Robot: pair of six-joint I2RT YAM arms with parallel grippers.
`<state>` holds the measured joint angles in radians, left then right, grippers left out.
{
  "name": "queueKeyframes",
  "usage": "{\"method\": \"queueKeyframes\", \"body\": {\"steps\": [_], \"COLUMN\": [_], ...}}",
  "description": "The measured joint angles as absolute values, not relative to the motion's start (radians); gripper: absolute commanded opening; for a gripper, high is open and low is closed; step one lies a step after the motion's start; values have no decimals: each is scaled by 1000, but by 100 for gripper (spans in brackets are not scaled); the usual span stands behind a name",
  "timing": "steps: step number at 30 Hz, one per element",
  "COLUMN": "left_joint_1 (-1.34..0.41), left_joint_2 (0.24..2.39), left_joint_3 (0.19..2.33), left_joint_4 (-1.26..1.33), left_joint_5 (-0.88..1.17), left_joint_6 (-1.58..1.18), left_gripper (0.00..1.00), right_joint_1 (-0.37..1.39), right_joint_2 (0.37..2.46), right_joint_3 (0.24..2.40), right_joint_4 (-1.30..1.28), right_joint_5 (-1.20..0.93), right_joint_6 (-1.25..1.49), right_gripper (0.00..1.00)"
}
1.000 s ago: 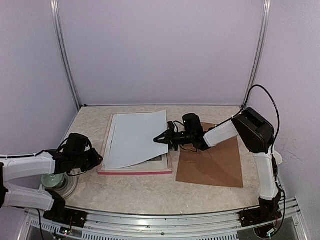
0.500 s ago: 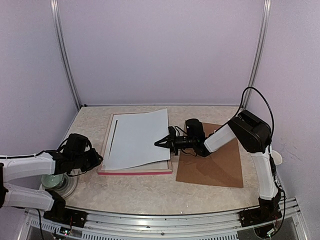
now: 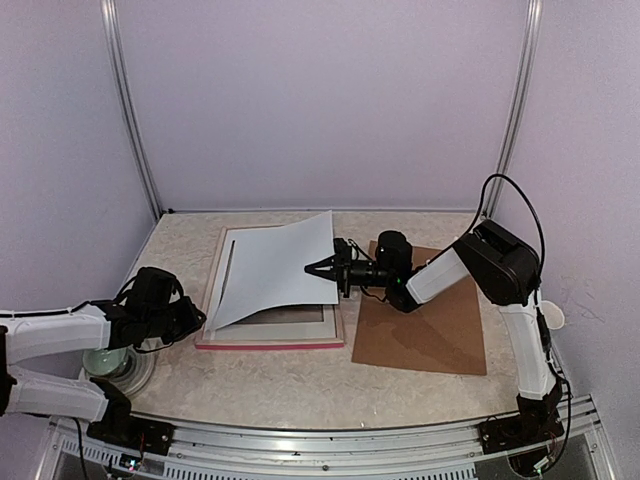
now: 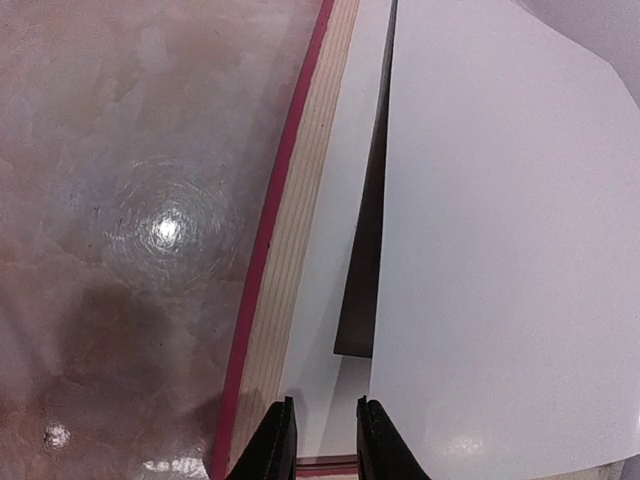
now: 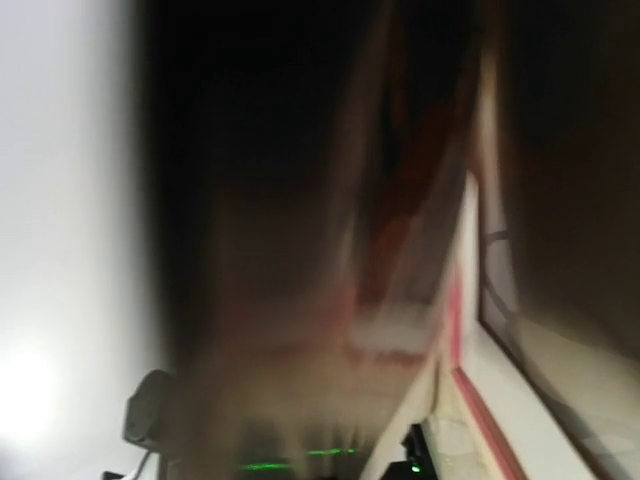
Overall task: Put the photo into the frame
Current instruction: Place the photo on the mat board.
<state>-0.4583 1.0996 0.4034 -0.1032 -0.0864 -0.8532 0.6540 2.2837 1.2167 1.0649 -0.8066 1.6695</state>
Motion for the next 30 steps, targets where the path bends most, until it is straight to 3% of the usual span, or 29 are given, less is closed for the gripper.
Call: {"method": "queueKeyframes", "body": {"steps": [30], "left_joint_1": [-458], "left_joint_2": [1076], "left_joint_3": [393], "left_joint_4": [-104], "left_joint_5": [-88], "left_joint_6": [-862], "left_gripper": [23], "right_joint_1": [681], "right_joint_2": [2486], "right_joint_3": [1417], "right_joint_4": [1411], "right_joint_5": [-766], "right_joint_6": [1948], "right_gripper": [2]}}
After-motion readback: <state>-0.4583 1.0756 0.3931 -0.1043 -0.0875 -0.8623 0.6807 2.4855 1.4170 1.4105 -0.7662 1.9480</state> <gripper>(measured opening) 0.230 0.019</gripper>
